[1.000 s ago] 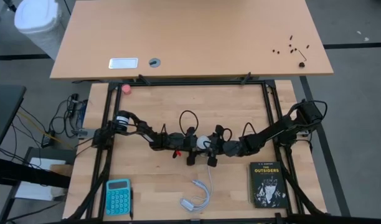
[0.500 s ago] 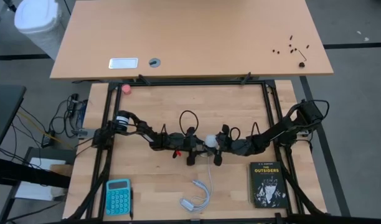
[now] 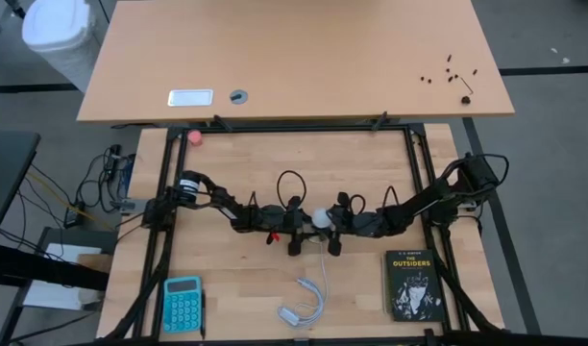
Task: Screw lightbulb
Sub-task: Insert the white lightbulb into the silver lamp
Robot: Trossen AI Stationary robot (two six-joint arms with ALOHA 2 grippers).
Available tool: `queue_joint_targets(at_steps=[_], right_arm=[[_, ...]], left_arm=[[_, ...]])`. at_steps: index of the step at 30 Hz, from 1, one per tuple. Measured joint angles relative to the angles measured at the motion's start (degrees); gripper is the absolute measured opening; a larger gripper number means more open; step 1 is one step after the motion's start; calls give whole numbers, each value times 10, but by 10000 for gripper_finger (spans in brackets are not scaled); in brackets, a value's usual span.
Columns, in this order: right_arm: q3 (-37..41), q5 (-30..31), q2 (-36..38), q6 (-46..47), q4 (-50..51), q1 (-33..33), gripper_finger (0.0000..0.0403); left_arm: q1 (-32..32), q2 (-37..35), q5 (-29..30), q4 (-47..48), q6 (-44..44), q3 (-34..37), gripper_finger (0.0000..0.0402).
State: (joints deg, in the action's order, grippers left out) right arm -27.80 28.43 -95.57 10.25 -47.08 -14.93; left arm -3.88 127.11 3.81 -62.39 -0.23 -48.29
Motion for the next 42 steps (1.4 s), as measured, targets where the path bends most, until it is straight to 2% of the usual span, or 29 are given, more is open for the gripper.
queue_joint_targets(at_steps=[6,12,22,26,34,38,42], right_arm=[[-23,-38,1,22,69,13,194],[-23,-41,5,18,75,9,197],[-19,-54,33,21,138,0,258],[-20,-55,70,36,181,-6,283],[-20,-53,124,46,249,-29,287],[-26,-42,165,51,315,-36,287],[-92,-42,184,78,482,-25,290]], left_arm=[[0,0,0,0,0,0,209],[0,0,0,0,0,0,209],[0,0,0,3,0,-1,209],[0,0,0,5,0,-1,209],[0,0,0,5,-1,-1,209],[0,0,0,5,-1,-1,209],[0,0,0,5,-1,0,209]])
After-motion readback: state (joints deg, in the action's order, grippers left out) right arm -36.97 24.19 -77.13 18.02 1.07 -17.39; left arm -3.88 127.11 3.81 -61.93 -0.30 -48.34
